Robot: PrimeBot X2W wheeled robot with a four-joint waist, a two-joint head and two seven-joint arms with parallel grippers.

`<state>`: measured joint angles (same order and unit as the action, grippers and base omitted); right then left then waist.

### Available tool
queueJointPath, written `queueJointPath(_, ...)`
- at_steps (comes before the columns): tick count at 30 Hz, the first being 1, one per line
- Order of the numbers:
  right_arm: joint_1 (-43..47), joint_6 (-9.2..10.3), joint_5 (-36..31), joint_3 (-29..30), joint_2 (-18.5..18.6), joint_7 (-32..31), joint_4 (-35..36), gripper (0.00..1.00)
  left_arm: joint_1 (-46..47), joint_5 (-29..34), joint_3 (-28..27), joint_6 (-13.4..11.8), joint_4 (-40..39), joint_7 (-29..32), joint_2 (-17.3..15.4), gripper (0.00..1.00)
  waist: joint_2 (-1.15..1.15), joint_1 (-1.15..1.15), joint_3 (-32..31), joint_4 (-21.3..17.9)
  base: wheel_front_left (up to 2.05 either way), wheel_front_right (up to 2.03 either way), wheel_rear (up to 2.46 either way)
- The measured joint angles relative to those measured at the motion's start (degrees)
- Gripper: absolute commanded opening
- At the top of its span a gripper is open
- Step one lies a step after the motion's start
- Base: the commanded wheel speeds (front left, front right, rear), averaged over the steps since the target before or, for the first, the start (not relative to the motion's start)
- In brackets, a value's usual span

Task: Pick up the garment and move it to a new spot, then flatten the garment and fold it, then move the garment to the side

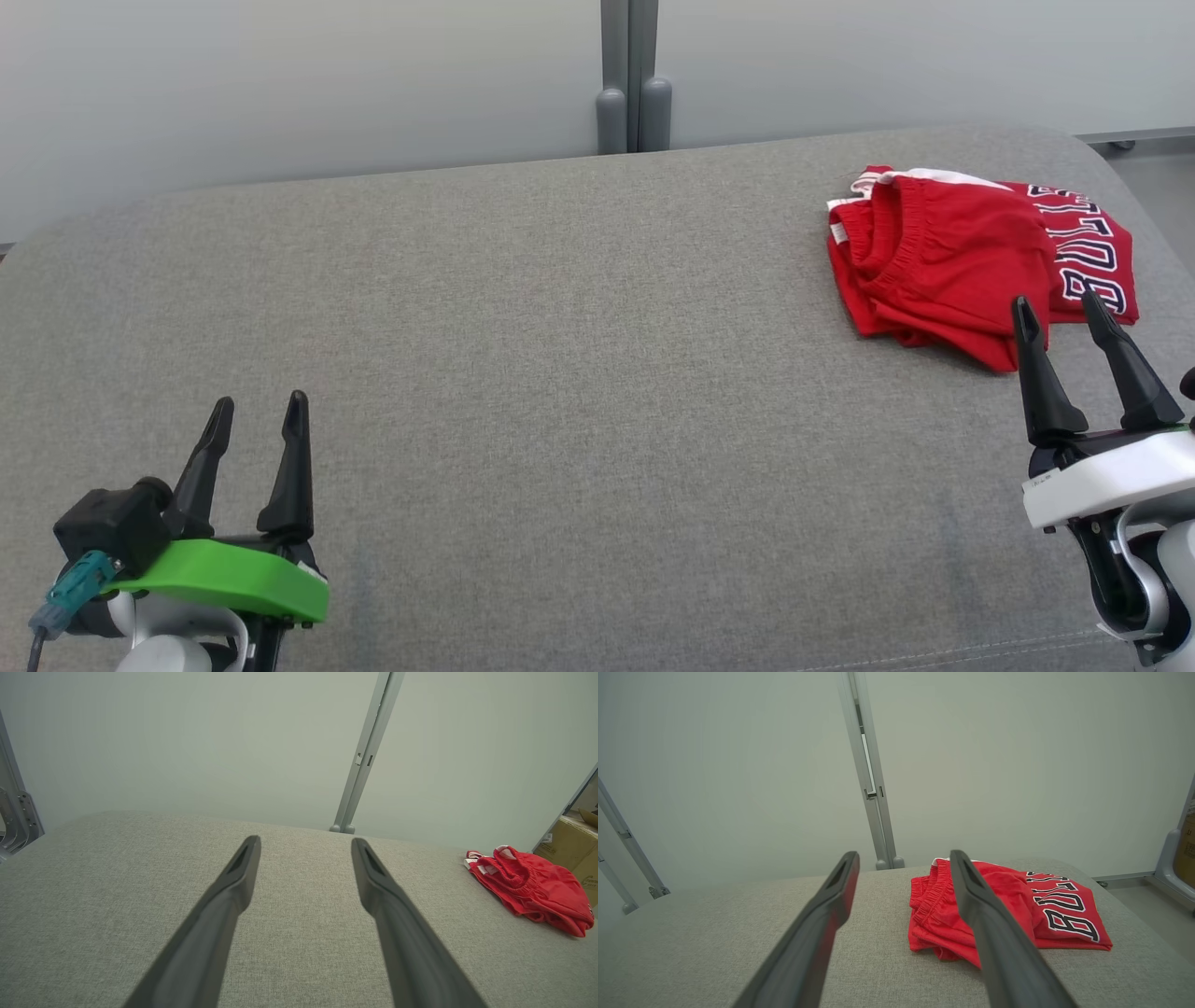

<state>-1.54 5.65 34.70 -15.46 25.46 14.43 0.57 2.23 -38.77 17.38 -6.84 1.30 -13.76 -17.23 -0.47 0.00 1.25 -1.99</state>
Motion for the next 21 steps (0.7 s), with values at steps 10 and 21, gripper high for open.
queueJointPath(10,1.18,0.09,-0.49,0.46,-0.16,0.0,1.69,1.0,-0.07,0.29,-0.32,-0.01,-0.4,0.02,0.07,1.0,0.0,0.0,0.48,0.25,0.0,0.0,0.0)
queueJointPath(21,3.39,-0.1,1.23,-0.38,-3.88,-0.43,-0.73,0.0,-1.4,-1.31,0.68,0.3,2.25,0.62,2.37,0.0,0.0,0.0,0.47,0.34,0.0,0.0,0.0)
